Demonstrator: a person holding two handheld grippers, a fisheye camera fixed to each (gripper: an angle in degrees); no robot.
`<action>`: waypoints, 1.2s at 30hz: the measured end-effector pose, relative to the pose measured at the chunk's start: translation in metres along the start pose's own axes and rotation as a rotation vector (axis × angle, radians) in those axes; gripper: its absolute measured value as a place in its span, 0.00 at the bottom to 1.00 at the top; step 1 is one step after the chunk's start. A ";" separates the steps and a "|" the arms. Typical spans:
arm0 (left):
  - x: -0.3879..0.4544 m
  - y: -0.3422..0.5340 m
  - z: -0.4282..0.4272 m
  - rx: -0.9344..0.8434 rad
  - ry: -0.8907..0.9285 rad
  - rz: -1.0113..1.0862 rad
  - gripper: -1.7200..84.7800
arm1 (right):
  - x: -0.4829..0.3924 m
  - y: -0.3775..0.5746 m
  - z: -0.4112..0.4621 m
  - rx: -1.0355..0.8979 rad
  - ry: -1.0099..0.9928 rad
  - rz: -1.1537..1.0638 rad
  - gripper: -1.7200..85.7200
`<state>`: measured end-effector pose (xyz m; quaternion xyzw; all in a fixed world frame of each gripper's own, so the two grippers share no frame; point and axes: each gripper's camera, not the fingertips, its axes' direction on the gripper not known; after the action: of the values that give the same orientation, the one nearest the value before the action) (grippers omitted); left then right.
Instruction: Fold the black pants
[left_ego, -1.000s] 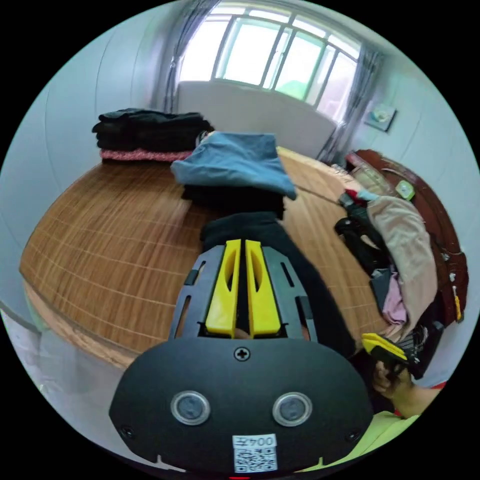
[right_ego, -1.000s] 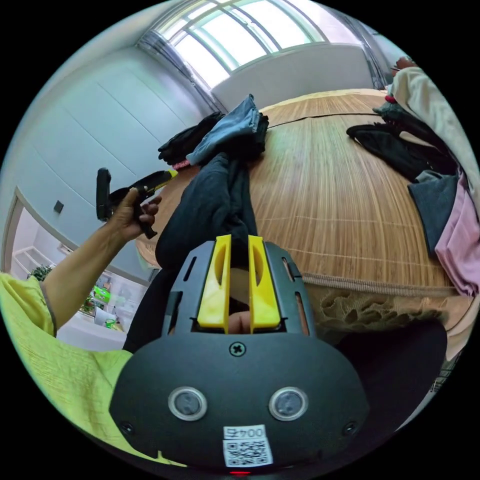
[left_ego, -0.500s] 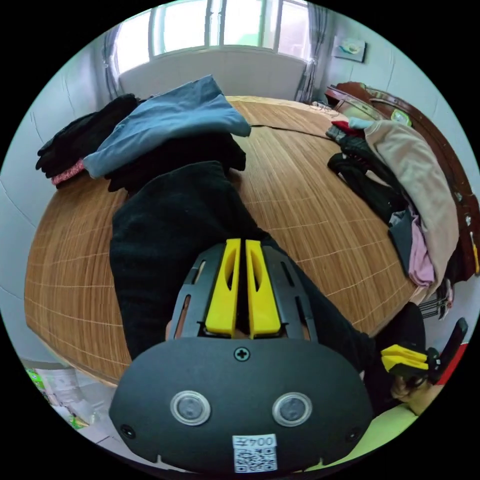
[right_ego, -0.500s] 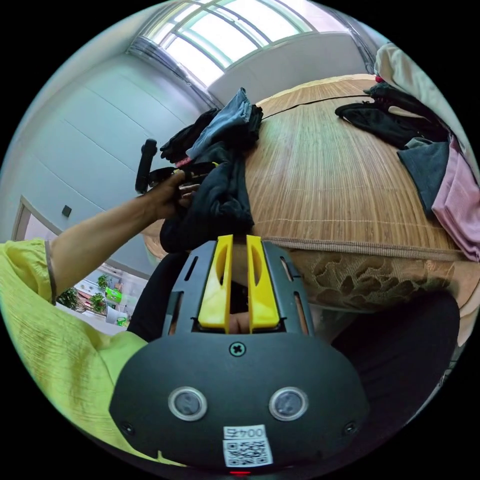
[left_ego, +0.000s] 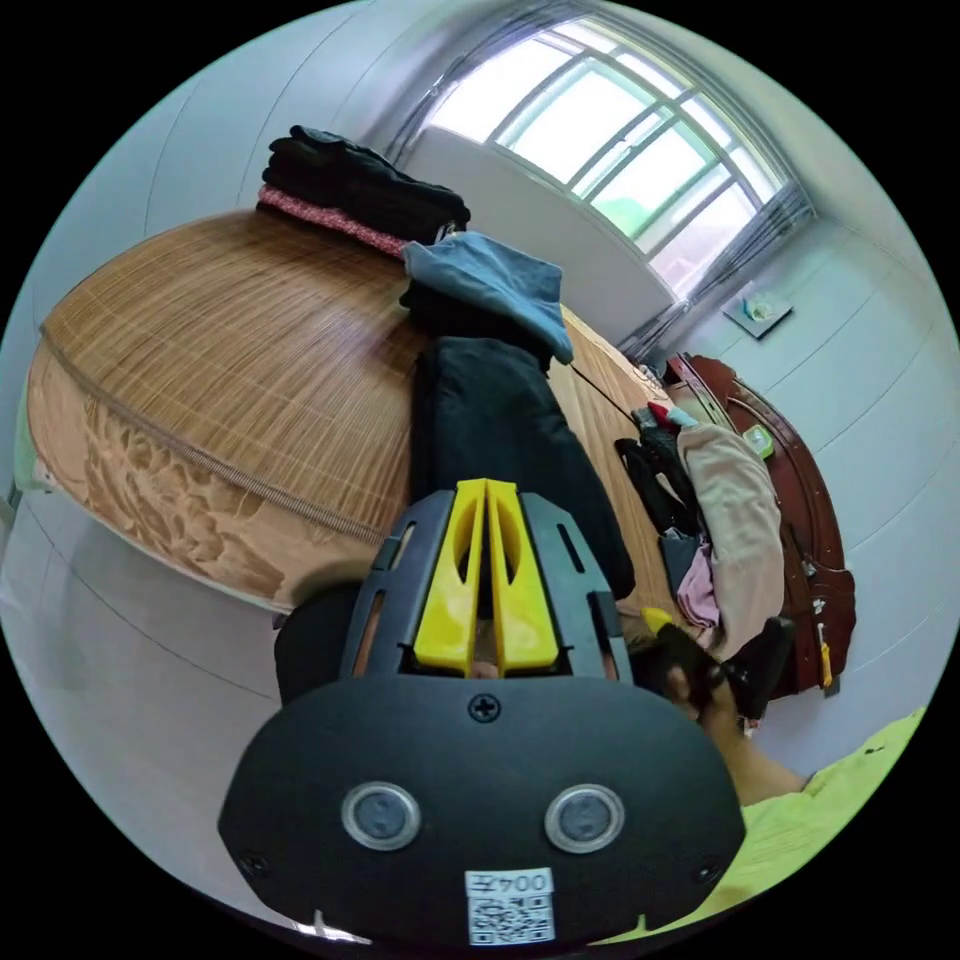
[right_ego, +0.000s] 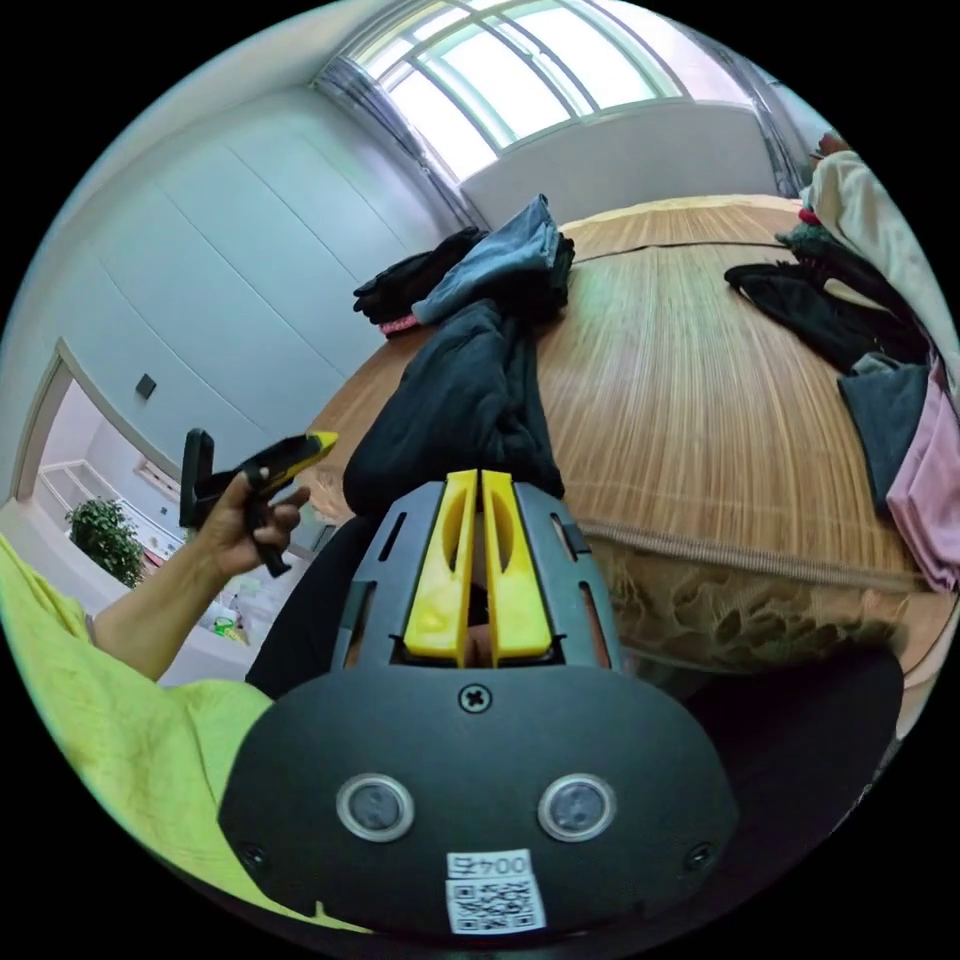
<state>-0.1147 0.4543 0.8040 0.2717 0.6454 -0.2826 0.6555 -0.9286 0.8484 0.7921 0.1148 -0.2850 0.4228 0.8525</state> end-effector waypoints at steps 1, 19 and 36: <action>-0.006 0.008 -0.004 0.000 -0.015 0.009 0.03 | 0.000 -0.005 0.001 0.015 0.011 -0.006 0.04; -0.129 0.076 -0.048 -0.022 0.224 -0.374 0.09 | 0.078 -0.014 0.089 -0.226 -0.505 0.428 0.21; -0.206 0.115 -0.044 -0.061 0.469 -0.528 0.24 | 0.074 -0.114 0.150 -0.178 -0.469 0.681 0.12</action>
<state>-0.0641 0.5696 1.0084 0.1332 0.8346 -0.3526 0.4017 -0.8616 0.7610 0.9621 0.0330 -0.5286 0.6166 0.5826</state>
